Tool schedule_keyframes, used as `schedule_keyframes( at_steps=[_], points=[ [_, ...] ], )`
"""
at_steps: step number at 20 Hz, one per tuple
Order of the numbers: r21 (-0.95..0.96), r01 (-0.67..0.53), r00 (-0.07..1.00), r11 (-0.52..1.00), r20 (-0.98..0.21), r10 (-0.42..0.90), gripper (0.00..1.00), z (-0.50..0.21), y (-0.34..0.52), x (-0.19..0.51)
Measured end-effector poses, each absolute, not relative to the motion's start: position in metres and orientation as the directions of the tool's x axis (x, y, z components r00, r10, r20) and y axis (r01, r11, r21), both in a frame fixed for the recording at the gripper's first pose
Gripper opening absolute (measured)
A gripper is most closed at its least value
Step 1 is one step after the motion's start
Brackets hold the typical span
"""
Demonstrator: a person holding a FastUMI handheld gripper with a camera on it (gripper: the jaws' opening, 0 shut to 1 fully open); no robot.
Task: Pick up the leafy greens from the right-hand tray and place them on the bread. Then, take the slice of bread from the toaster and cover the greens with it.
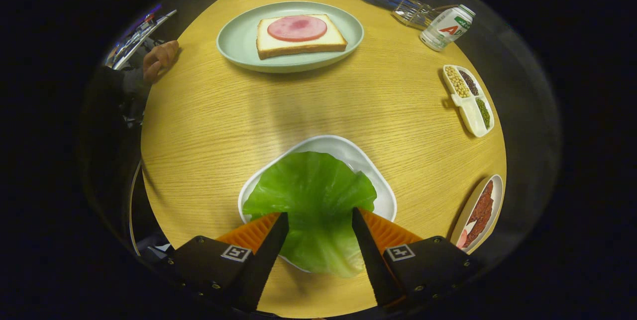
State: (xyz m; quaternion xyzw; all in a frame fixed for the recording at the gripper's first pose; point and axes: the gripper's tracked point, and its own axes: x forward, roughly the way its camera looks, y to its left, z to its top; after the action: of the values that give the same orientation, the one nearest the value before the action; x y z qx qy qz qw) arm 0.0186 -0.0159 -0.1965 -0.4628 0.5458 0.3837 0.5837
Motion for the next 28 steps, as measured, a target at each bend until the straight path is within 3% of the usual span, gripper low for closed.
schedule_keyframes(
  at_steps=[2, 3, 4, 5, 7, 9, 10, 11, 17, 28],
  points=[
    [-0.066, -0.954, 0.051, 0.294, -0.997, -0.059, 0.84, -0.203, -0.01, 0.014],
    [-0.065, -0.949, 0.045, 0.31, -0.996, -0.073, 0.8, -0.205, -0.015, 0.012],
    [-0.068, -0.953, 0.044, 0.296, -0.995, -0.086, 0.67, -0.206, -0.016, 0.011],
    [-0.059, -0.956, 0.038, 0.289, -0.996, -0.078, 0.66, -0.205, -0.013, 0.009],
    [-0.075, -0.96, 0.05, 0.271, -0.994, -0.097, 0.51, -0.203, -0.013, 0.007],
    [-0.129, -0.953, 0.11, 0.275, -0.99, -0.084, 0.51, -0.208, -0.01, 0.021],
    [-0.201, -0.93, 0.184, 0.307, -0.979, -0.085, 0.28, -0.197, -0.009, 0.037],
    [-0.193, -0.918, 0.167, 0.347, -0.981, -0.102, 0.06, -0.203, -0.016, 0.035],
    [-0.168, -0.922, 0.137, 0.349, -0.984, -0.114, 0.05, -0.2, -0.013, 0.033],
    [-0.227, -0.931, 0.211, 0.286, -0.974, -0.087, 0.06, -0.138, 0.04, 0.036]
  ],
)
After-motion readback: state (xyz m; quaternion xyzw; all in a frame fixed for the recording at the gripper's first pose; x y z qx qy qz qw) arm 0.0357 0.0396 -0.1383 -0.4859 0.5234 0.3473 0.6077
